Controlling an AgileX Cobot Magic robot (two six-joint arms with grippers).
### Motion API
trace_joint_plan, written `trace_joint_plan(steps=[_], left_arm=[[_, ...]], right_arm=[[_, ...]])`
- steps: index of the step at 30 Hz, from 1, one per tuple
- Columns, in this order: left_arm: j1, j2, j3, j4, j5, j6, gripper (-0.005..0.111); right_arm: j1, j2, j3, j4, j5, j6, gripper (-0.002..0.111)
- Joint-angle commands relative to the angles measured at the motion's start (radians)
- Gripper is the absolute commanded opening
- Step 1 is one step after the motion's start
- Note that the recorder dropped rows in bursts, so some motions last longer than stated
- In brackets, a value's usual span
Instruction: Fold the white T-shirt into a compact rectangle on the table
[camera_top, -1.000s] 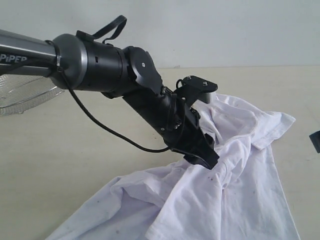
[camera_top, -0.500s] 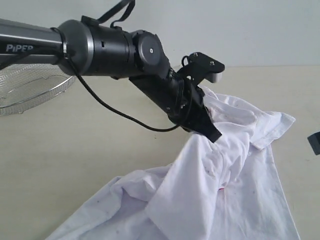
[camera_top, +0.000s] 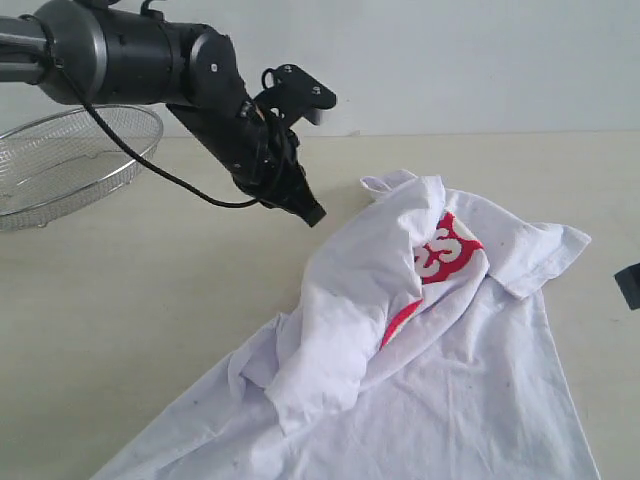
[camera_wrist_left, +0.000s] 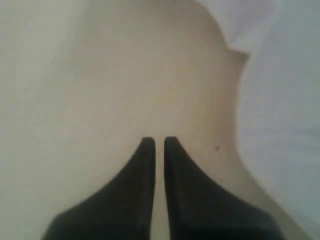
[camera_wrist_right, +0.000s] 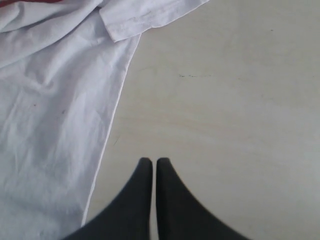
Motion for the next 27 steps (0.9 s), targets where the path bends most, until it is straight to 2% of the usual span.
trace_joint_plan(steps=[1,6,11,13,14,15,16,17,18,20,21,23,26,27], left_arm=[[0.029,-0.011,-0.028,-0.001,0.024,-0.012,0.005],[0.024,-0.011,-0.035,-0.095,0.070,0.025,0.005],[0.031,-0.011,-0.035,-0.132,0.293,-0.025,0.005],[0.031,-0.009,-0.033,-0.226,0.329,0.008,0.007],[0.031,0.004,-0.033,-0.276,0.351,0.025,0.016],[0.031,0.029,-0.033,-0.317,0.380,0.025,0.031],[0.031,0.044,-0.033,-0.349,0.407,0.025,0.041],[0.027,0.075,-0.033,-0.394,0.449,0.025,0.060],[0.024,0.090,-0.033,-0.404,0.457,0.025,0.067],[0.013,0.127,-0.033,-0.397,0.452,0.025,0.065],[0.013,0.139,-0.033,-0.392,0.446,0.025,0.055],[0.013,0.139,-0.033,-0.365,0.458,0.025,0.043],[0.013,0.139,-0.035,-0.403,0.527,0.030,0.040],[0.013,0.139,-0.035,-0.459,0.575,0.060,0.040]], right_arm=[[-0.001,-0.005,-0.003,-0.001,-0.029,0.000,0.000],[-0.001,-0.005,-0.003,-0.001,-0.035,0.000,0.000],[-0.001,-0.005,-0.003,-0.001,-0.039,-0.002,0.000],[-0.001,-0.005,-0.003,-0.003,-0.047,-0.008,0.000],[-0.001,-0.005,-0.003,-0.003,-0.044,-0.009,0.000],[-0.001,-0.005,-0.003,-0.003,-0.038,-0.017,0.000],[-0.001,-0.005,-0.003,-0.003,-0.038,-0.021,0.000],[-0.001,-0.005,-0.003,-0.003,-0.038,-0.028,0.000],[-0.001,-0.005,-0.003,-0.003,-0.036,-0.031,0.000],[-0.001,-0.005,-0.003,-0.003,-0.035,-0.035,0.000],[-0.001,-0.005,-0.003,-0.003,-0.027,-0.035,0.000],[-0.001,-0.005,-0.003,-0.003,-0.022,-0.035,0.000],[-0.001,-0.005,-0.003,-0.001,-0.023,-0.035,0.000],[-0.001,-0.005,-0.003,-0.001,-0.027,-0.035,0.000]])
